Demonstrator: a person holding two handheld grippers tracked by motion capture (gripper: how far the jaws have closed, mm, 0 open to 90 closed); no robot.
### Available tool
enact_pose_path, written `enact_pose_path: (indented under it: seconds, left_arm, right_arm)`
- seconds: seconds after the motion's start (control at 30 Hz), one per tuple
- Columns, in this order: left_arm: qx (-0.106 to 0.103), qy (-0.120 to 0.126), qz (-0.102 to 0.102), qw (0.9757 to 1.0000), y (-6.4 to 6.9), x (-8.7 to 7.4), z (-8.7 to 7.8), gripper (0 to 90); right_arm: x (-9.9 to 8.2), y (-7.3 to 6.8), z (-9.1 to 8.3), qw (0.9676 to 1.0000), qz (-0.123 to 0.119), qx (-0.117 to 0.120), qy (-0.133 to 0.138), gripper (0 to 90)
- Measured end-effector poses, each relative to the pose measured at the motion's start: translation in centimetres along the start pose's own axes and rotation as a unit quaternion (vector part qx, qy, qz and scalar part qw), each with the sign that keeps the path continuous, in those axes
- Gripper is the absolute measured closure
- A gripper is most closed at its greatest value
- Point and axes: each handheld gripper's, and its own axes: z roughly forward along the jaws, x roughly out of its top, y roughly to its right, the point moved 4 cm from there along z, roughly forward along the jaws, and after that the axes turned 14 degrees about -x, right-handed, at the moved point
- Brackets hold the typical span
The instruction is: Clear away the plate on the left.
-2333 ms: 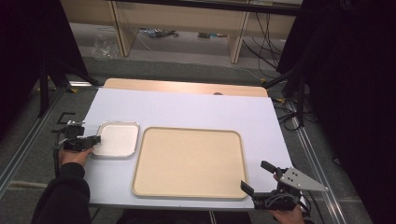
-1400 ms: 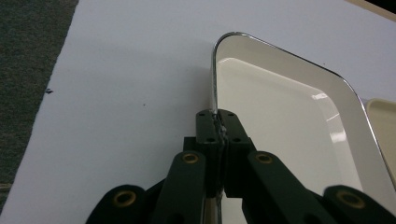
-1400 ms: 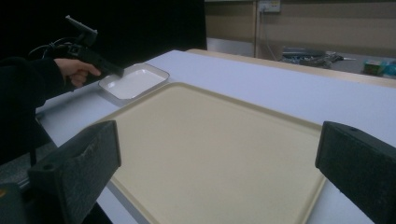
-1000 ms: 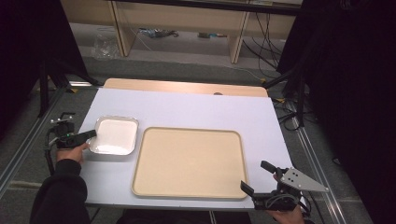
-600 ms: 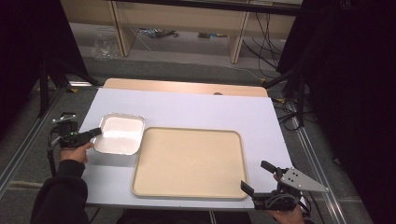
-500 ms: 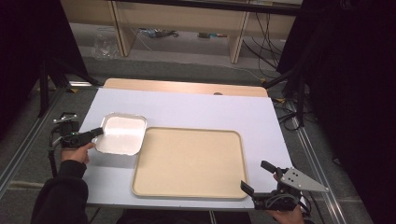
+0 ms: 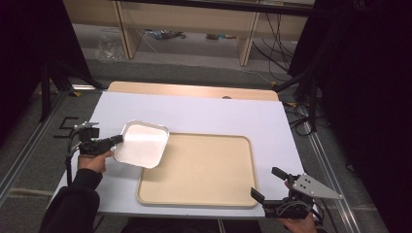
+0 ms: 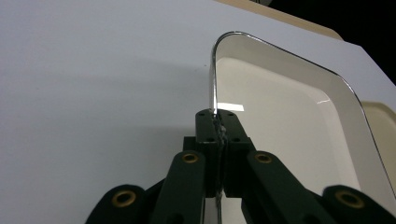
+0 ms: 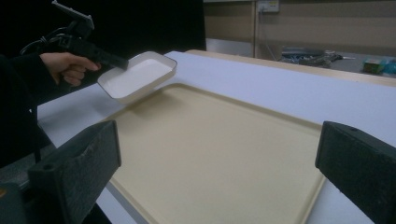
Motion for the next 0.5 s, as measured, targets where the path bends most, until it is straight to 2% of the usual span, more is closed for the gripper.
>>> enact_pose_path:
  seconds: [0.1, 0.17, 0.3, 0.43, 0.5]
  left_arm:
    - [-0.016, -0.009, 0.005, 0.9998, 1.1, -0.3, 0.8, 88.2]
    - [-0.028, -0.016, 0.012, 0.9994, 1.9, -0.5, 1.3, 88.2]
    - [-0.043, -0.020, 0.018, 0.9987, 3.1, -0.9, 2.2, 88.2]
    - [-0.048, -0.037, 0.032, 0.9976, 4.3, -1.5, 3.1, 88.2]
    - [-0.049, -0.039, 0.037, 0.9973, 4.8, -1.6, 3.4, 88.2]
  right_arm:
    - [0.0, -0.4, 0.2, 0.9996, 0.021, 0.013, 0.011, 0.8]
    - [0.0, -0.5, 0.2, 0.9994, 0.030, 0.019, 0.006, 0.8]
    - [0.0, -0.4, 0.2, 0.9995, 0.025, 0.018, 0.011, 0.8]
    - [0.0, -0.3, 0.2, 0.9996, 0.021, 0.015, 0.010, 0.8]
    - [0.0, -0.4, 0.2, 0.9996, 0.023, 0.015, 0.012, 0.8]
